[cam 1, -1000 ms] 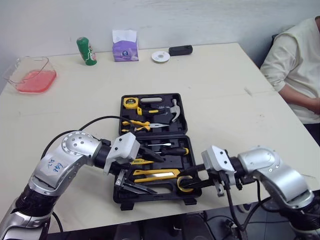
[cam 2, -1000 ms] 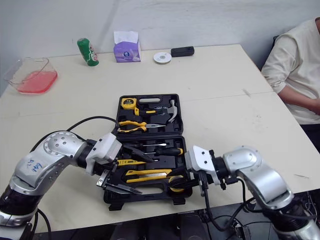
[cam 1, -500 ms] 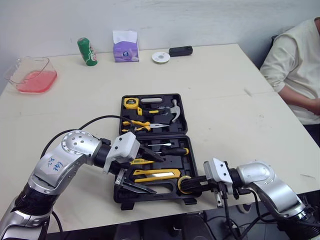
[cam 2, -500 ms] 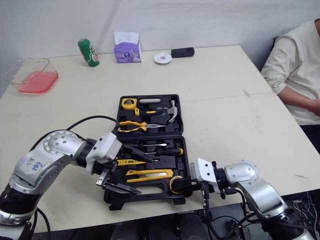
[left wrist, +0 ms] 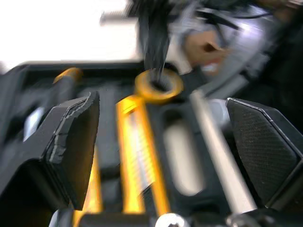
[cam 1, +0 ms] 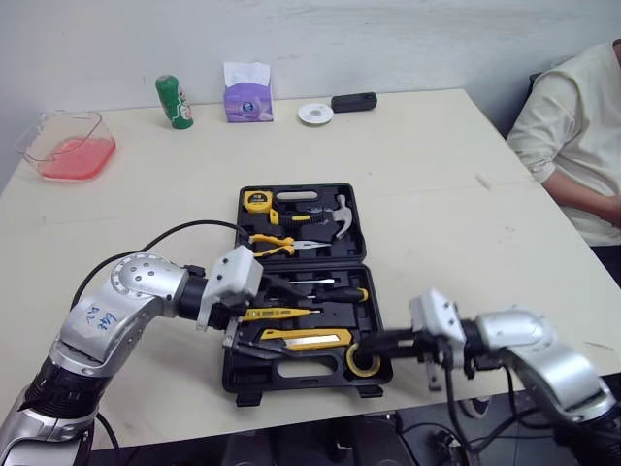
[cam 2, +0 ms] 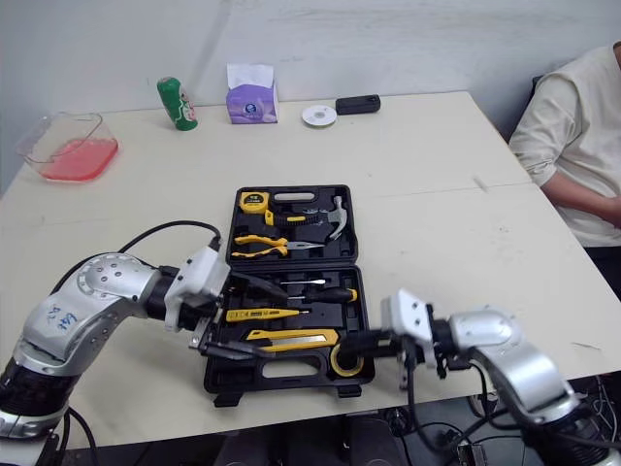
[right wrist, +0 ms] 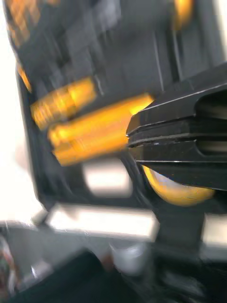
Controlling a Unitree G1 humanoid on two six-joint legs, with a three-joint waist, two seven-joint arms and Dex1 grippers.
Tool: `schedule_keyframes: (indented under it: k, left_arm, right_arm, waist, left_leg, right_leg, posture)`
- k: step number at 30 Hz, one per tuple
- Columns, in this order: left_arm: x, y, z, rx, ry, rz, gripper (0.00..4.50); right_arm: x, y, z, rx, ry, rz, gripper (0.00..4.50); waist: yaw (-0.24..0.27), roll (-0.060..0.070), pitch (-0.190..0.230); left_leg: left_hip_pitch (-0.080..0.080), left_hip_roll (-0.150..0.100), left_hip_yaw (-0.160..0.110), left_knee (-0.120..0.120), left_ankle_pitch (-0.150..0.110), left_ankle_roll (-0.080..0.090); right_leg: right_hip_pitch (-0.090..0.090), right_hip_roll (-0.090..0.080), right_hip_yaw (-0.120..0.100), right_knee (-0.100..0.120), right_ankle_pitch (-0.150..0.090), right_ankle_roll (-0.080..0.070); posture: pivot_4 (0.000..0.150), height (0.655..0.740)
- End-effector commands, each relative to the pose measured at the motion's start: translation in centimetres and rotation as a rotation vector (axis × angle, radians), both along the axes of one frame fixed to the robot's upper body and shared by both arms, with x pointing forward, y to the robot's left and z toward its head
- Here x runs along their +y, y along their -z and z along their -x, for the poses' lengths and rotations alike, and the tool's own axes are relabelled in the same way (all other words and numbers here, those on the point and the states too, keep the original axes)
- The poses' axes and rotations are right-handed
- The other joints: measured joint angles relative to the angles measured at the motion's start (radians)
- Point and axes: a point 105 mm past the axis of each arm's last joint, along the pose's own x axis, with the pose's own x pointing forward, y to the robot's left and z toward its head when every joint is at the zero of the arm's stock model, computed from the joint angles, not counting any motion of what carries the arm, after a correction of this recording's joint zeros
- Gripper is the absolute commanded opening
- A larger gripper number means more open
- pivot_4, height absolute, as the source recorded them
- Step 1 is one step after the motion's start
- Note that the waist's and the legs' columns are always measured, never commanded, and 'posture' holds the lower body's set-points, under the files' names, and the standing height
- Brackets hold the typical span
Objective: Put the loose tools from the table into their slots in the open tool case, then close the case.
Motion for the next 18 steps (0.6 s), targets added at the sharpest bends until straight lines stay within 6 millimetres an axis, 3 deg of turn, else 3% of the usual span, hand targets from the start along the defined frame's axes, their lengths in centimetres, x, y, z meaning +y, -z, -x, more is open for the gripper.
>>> schedule_keyframes:
  k: [1, 3, 6, 8, 10, 14, 18]
  left_arm:
    - [3.8, -0.9, -2.4, -0.046, -0.223, 0.03, 3.95]
    - [6.2, -0.5, -3.8, -0.056, -0.36, 0.027, 3.23]
    - [9.1, 0.5, -5.2, -0.067, -0.49, -0.021, 1.74]
    - [10.3, 1.3, -5.8, -0.075, -0.533, -0.06, 0.79]
    - [11.1, 2.5, -6.7, -0.077, -0.574, -0.088, 0.11]
    - [10.3, 3.9, -7.7, -0.071, -0.587, -0.107, 0.11]
    - [6.9, 4.3, -7.5, -0.058, -0.495, -0.071, 0.11]
  right_arm:
    - [-2.5, -1.9, -3.2, -0.044, 0.198, 0.003, 0.0]
    - [-3.7, -1.4, -5.0, -0.072, 0.281, 0.07, 0.0]
    - [-4.5, -0.4, -7.0, -0.102, 0.356, 0.158, 0.0]
    - [-4.6, 0.1, -8.2, -0.1, 0.4, 0.186, 0.0]
    - [-4.3, 1.1, -9.1, -0.1, 0.409, 0.245, 0.0]
    - [-2.6, 2.4, -9.6, -0.124, 0.345, 0.315, 0.0]
    - [-0.2, 1.8, -9.5, -0.151, 0.283, 0.284, 0.0]
  waist:
    - [0.002, 0.0, 0.0]
    - [0.004, 0.0, 0.0]
    - [0.005, 0.001, 0.0]
    - [0.003, 0.001, 0.001]
    - [0.001, 0.001, 0.001]
    - [0.0, 0.001, 0.001]
    - [0.001, 0.001, 0.001]
  left_leg:
    - [0.0, 0.0, 0.0, 0.0, 0.0, 0.0]
    - [0.0, 0.001, 0.0, -0.001, -0.001, -0.001]
    - [-0.002, 0.001, 0.0, -0.001, -0.001, 0.0]
    - [-0.002, 0.001, 0.002, -0.001, -0.001, 0.0]
    - [-0.003, 0.0, 0.002, -0.001, -0.001, 0.001]
    - [-0.004, 0.001, 0.003, -0.001, -0.002, 0.001]
    - [-0.013, 0.0, 0.005, 0.001, -0.001, 0.0]
  right_leg:
    - [0.0, 0.0, 0.0, 0.0, 0.0, 0.0]
    - [-0.001, 0.0, -0.001, 0.0, -0.001, -0.001]
    - [-0.002, 0.0, -0.003, -0.001, -0.001, -0.001]
    - [-0.003, -0.001, -0.003, -0.001, -0.001, -0.001]
    - [-0.004, -0.002, -0.003, -0.001, 0.0, -0.001]
    - [-0.005, -0.002, -0.003, -0.001, 0.0, -0.001]
    - [-0.017, -0.002, -0.004, 0.005, 0.0, 0.0]
  posture:
    - [0.15, 0.7244]
    - [0.15, 0.7244]
    - [0.15, 0.7244]
    - [0.15, 0.7244]
    - [0.15, 0.7244]
    - [0.15, 0.7244]
    - [0.15, 0.7244]
